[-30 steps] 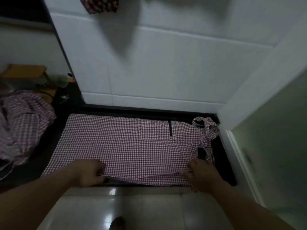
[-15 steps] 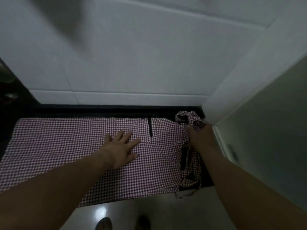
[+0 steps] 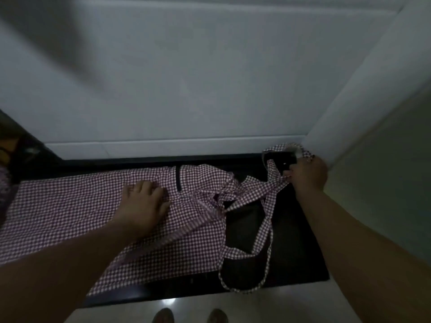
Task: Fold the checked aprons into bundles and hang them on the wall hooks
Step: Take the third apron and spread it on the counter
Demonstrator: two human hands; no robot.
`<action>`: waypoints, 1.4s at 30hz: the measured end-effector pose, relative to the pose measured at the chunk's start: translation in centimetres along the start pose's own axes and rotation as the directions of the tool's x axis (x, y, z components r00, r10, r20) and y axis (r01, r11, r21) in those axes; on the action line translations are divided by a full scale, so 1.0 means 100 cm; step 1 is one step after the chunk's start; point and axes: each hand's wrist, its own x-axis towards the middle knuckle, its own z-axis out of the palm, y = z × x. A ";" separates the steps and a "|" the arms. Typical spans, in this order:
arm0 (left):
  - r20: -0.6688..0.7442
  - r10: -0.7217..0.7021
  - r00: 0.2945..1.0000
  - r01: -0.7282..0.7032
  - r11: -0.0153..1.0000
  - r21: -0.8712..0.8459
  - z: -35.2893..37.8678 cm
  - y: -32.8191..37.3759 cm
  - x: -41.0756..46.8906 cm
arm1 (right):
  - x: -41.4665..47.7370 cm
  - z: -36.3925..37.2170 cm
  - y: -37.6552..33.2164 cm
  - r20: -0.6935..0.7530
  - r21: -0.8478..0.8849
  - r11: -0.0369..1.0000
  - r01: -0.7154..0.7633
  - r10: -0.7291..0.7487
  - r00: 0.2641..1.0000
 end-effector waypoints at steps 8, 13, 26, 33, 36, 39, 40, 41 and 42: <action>0.151 0.351 0.924 -0.318 0.926 -0.204 -0.010 0.128 0.044 | -0.019 -0.024 0.008 0.016 -0.076 0.989 0.125 -0.124 0.992; 0.121 0.380 0.917 -0.365 0.922 -0.131 0.003 0.117 0.037 | -0.051 -0.048 0.055 0.393 -0.587 0.804 -0.098 0.388 0.834; 0.085 0.225 0.971 -0.175 0.902 -0.394 -0.011 0.166 0.102 | -0.011 0.027 0.034 0.444 -0.666 0.722 0.190 0.178 0.878; 0.060 0.144 0.988 -0.092 0.849 -0.520 -0.005 0.142 0.087 | -0.026 0.000 0.000 0.076 -0.328 0.859 0.394 -0.391 0.917; 0.063 0.101 0.993 -0.054 0.852 -0.520 -0.010 0.134 0.081 | -0.035 -0.013 -0.008 0.007 -0.304 0.858 0.414 -0.433 0.902; 0.055 0.084 0.995 -0.053 0.904 -0.425 -0.019 0.136 0.074 | -0.037 -0.013 0.001 0.032 -0.301 0.931 0.205 -0.205 0.978; 0.024 0.081 0.996 -0.065 0.918 -0.391 -0.021 0.139 0.071 | -0.039 -0.013 0.005 0.024 -0.341 0.912 0.227 -0.234 0.972; -0.015 0.083 0.996 -0.082 0.931 -0.357 -0.020 0.141 0.068 | -0.044 -0.014 0.006 0.007 -0.412 0.857 0.309 -0.336 0.942; -0.043 0.089 0.995 -0.098 0.943 -0.319 -0.018 0.142 0.065 | -0.047 -0.014 0.009 0.009 -0.484 0.762 0.429 -0.487 0.874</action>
